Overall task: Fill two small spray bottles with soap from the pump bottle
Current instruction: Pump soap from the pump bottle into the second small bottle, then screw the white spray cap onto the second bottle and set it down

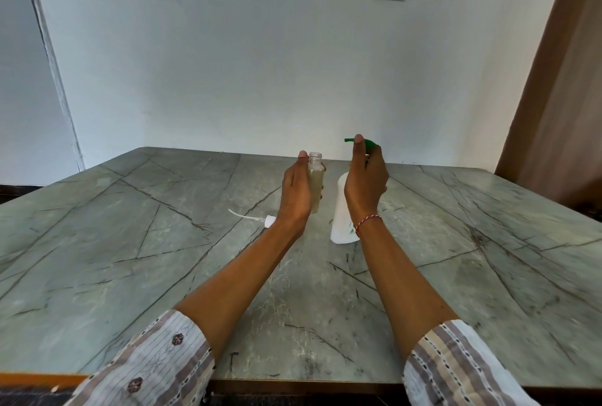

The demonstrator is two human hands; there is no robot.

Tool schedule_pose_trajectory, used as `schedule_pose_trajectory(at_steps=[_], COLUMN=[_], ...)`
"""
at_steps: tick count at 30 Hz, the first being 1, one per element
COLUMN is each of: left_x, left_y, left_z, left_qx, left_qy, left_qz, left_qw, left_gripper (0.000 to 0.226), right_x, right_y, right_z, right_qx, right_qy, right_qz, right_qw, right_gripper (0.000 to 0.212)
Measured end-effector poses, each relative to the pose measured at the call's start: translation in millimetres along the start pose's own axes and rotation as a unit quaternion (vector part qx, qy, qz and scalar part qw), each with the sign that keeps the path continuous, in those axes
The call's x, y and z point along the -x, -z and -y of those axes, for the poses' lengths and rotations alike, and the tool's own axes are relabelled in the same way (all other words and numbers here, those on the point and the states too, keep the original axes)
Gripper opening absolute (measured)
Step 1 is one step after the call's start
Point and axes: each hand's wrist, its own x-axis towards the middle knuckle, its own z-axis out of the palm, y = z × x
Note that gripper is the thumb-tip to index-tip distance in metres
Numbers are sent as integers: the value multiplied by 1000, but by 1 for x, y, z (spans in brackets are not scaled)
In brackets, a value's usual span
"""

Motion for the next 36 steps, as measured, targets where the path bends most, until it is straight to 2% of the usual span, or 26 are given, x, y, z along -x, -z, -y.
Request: schedule_pose_trajectory(at_steps=[7, 12, 14, 16, 17, 19, 22, 25, 30, 36], left_x=[-3, -3, -3, -2, -1, -1, 2, 0, 1, 6], left_y=[5, 4, 4, 7, 8, 13, 25, 42, 60, 93], left_z=[6, 6, 6, 5, 4, 5, 5, 5, 2, 1], left_qx=[35, 12, 1, -4, -2, -5, -3, 31, 10, -106], left_qy=[-22, -26, -29, -32, -36, -51, -89, -79, -36, -27], left_qz=[21, 17, 14, 11, 16, 27, 28, 27, 40, 105], left_qw=[999, 999, 999, 999, 999, 998, 996, 996, 999, 988], left_gripper=[46, 52, 55, 57, 59, 61, 55, 58, 58, 25], right_x=[0, 5, 9, 16, 20, 30, 44, 53, 60, 67], right_y=[4, 7, 9, 9, 8, 3, -7, -17, -26, -33], right_z=[-11, -11, -8, -4, -1, 3, 6, 6, 10, 7], right_qx=[51, 112, 177, 213, 199, 130, 85, 56, 0, -30], right_qy=[40, 69, 121, 216, 273, 338, 292, 191, 134, 78], right_qz=[-4, -52, -91, -109, -95, -4, 148, 234, 283, 339], right_qw=[998, 990, 972, 947, 936, 932, 941, 952, 950, 937], right_gripper=[27, 44, 46, 38, 32, 22, 21, 33, 35, 43])
